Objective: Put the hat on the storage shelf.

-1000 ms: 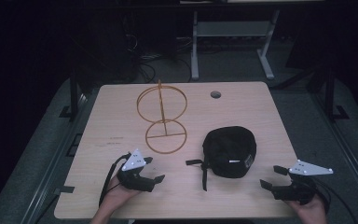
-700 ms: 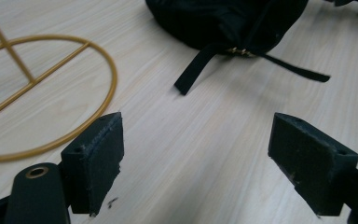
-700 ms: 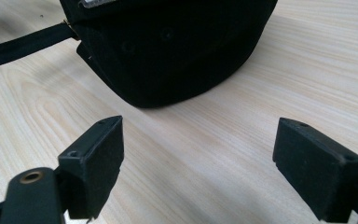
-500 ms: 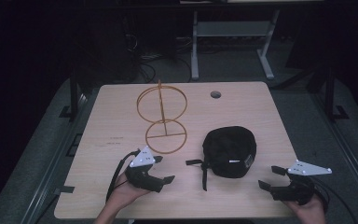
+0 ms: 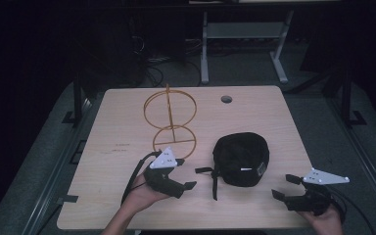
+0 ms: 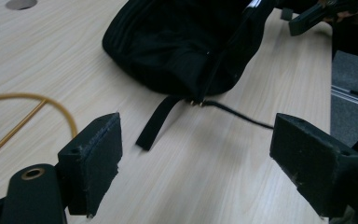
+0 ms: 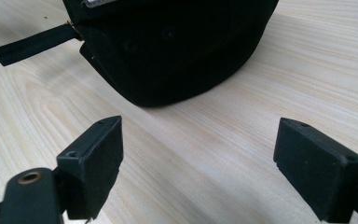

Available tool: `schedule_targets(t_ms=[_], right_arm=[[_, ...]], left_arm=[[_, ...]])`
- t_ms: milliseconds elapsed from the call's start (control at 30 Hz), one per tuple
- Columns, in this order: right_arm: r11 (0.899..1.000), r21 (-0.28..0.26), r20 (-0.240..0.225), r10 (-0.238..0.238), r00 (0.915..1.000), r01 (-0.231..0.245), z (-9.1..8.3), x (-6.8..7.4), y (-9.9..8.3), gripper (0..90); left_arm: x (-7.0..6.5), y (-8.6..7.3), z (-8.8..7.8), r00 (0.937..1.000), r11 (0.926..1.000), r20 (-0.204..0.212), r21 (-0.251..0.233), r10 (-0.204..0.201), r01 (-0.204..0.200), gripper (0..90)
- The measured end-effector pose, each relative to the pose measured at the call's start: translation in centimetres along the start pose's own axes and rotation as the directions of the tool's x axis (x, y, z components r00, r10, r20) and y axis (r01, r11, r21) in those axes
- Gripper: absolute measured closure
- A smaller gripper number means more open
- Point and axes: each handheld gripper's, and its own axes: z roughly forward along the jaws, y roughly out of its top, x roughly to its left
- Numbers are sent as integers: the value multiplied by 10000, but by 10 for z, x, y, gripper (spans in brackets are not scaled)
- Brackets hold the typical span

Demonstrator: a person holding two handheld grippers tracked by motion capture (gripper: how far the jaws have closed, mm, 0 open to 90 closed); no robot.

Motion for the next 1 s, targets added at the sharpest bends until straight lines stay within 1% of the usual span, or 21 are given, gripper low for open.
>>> schedule_targets(t_ms=[100, 200, 233, 267, 333, 567, 600, 767, 867, 1000], right_arm=[[9999, 1, -6, 104, 9999, -104, -1, -1, 0, 153], [10000, 10, 0, 58, 10000, -58, -1, -1, -1, 153], [10000, -3, 7, 63, 10000, -63, -1, 0, -1, 153], [10000, -8, 2, 77, 10000, -77, -1, 0, -1, 153], [10000, -37, -10, 65, 10000, -65, -1, 0, 0, 153], [10000, -2, -34, -2, 10000, 2, 0, 0, 0, 153], [10000, -41, -33, 13, 10000, -13, -1, 0, 0, 153], [10000, -27, -55, -17, 10000, 17, -1, 0, 0, 153], [10000, -19, -60, -22, 10000, 22, -1, 0, 0, 153], [10000, -58, -57, -23, 10000, 23, -2, 0, 0, 153]], left_arm=[[-2, 8, 5, 9998, 9998, 100, 44, 178, -179, 167], [-6, 15, 11, 9991, 9993, 224, 123, 356, -359, 167], [-6, 15, 11, 9991, 9993, 224, 123, 356, -359, 167], [-8, 20, 15, 9983, 9988, 368, 161, 461, -467, 167], [-10, 25, 18, 9974, 9981, 447, 217, 558, -568, 167], [-14, 36, 29, 9950, 9968, 698, 287, 720, -741, 169], [-16, 39, 33, 9941, 9971, 840, 263, 694, -718, 169], [-20, 48, 44, 9910, 9943, 957, 411, 937, -980, 171], [-22, 53, 49, 9893, 9937, 1071, 405, 995, -1043, 173], [-24, 59, 56, 9869, 9920, 1194, 527, 1082, -1151, 175]])
